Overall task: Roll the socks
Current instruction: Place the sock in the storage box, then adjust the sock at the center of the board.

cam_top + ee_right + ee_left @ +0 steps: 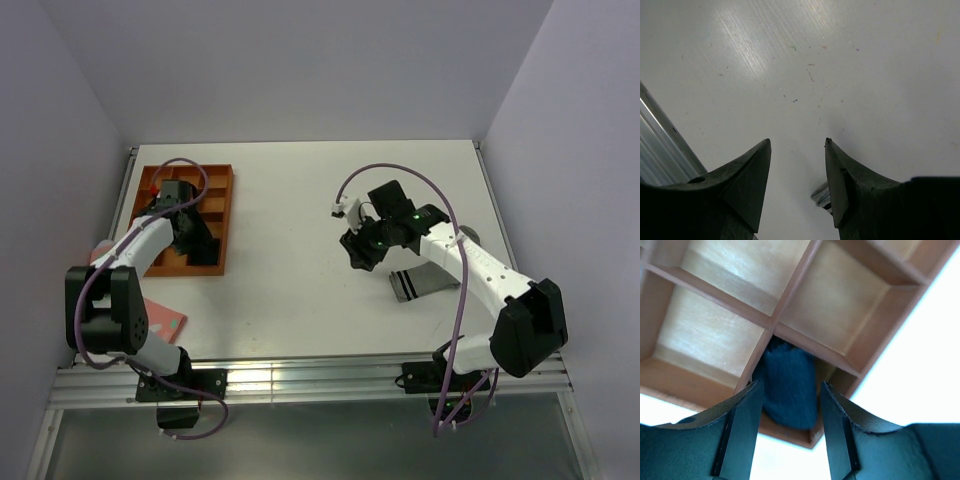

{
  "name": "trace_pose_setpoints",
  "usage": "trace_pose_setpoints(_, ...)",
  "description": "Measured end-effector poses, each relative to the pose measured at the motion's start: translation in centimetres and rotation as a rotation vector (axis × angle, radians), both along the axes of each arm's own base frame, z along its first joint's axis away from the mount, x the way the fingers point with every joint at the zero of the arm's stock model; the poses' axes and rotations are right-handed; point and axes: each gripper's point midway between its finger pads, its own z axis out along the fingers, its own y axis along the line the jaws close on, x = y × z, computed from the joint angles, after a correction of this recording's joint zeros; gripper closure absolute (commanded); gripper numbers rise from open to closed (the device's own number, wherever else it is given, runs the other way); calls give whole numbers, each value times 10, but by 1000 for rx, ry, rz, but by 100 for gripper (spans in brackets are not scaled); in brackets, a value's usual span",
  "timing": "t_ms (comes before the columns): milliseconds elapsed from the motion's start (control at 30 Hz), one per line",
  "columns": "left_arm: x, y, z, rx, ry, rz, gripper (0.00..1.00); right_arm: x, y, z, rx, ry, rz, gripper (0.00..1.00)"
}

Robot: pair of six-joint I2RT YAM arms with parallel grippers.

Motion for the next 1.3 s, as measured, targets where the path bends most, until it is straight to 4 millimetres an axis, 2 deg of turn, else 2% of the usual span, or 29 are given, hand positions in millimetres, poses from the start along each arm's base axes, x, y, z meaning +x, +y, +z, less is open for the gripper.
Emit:
trace_pose_setpoints(167,5,-1,48,-9,-122,-7,46,5,-8,5,-27,-35,-33,44)
trace_pose_setpoints(300,7,-6,90,-30,-244,-20,46,12,-23,8,-65,-78,-86,44)
trace_pose_setpoints(433,4,-20,122,-63,-340,-59,45,8,-57,-9,-151,-86,-171,41)
trace_pose_setpoints(567,3,-56,145,-115,-410,-142,45,3,-93,-34,-251,-52,-260,40)
trace_pose_setpoints(700,1,-93,152,-176,-437,-225,46,-4,-118,-52,-326,-18,-321,40)
trace_pose_setpoints(800,1,-111,158,-210,-462,-261,46,-3,-125,-57,-351,-10,-343,40)
trace_pose_setpoints(933,1,-125,162,-232,-484,-292,45,-4,-126,-68,-374,29,-347,40)
trace_pose_setpoints(1067,-2,-135,158,-249,-484,-315,46,-7,-125,-80,-387,81,-337,41)
trace_pose_setpoints(1300,-5,-142,153,-266,-479,-324,46,-7,-123,-90,-393,110,-332,42)
